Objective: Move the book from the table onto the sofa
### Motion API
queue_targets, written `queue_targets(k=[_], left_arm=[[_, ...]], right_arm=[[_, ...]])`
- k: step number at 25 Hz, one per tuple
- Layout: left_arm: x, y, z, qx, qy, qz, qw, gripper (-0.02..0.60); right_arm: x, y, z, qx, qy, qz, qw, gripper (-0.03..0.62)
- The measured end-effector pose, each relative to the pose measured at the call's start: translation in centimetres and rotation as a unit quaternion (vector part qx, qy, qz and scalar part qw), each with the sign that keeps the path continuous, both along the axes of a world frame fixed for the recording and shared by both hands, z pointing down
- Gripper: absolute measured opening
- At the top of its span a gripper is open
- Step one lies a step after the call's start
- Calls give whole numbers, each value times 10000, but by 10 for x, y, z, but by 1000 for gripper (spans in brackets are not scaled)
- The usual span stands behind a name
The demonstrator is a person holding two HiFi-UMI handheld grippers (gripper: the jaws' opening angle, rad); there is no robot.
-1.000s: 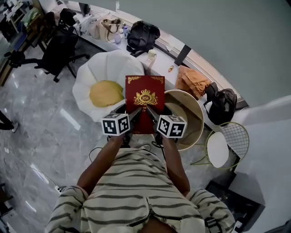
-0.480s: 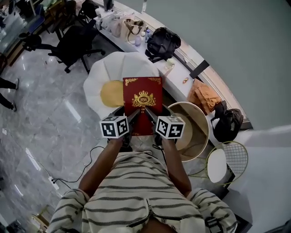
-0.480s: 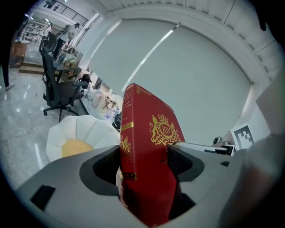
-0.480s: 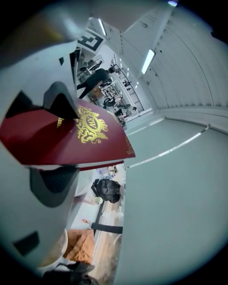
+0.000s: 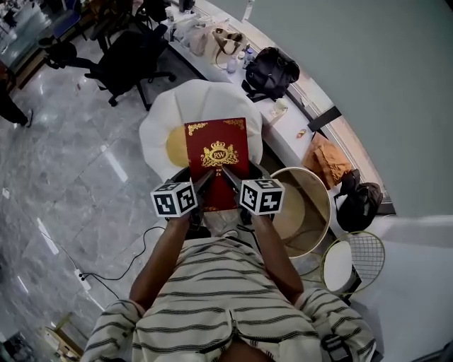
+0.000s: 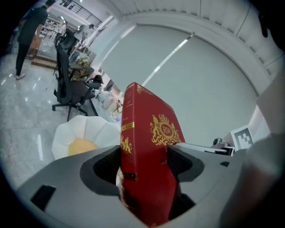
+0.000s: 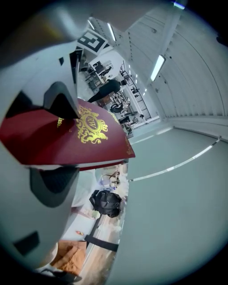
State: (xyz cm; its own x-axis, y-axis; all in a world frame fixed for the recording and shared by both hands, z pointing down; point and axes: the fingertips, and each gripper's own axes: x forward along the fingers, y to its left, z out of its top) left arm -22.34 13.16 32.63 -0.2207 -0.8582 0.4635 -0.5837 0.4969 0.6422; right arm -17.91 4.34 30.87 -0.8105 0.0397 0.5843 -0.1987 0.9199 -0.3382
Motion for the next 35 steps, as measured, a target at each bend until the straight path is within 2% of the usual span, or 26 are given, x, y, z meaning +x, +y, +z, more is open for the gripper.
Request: queue_targets(k=[8,16,23,35], left_arm=[[-31,13,11,5,49,-194,9998,337],[-42,13,32,-123,229,-362,9990,337],[-67,3,59,-271,362,-617,9971,337],[-92,-27,134,-653,528,-604,9946,334]], right_arm=[[-35,11,10,-5,87,-170,9998,353],[-49,10,33,-99,295,-314,9990,353],[-80,-3,61,-218,413,-577,9972,353],[-106,-34,140,-412,729,-584,9948,350]])
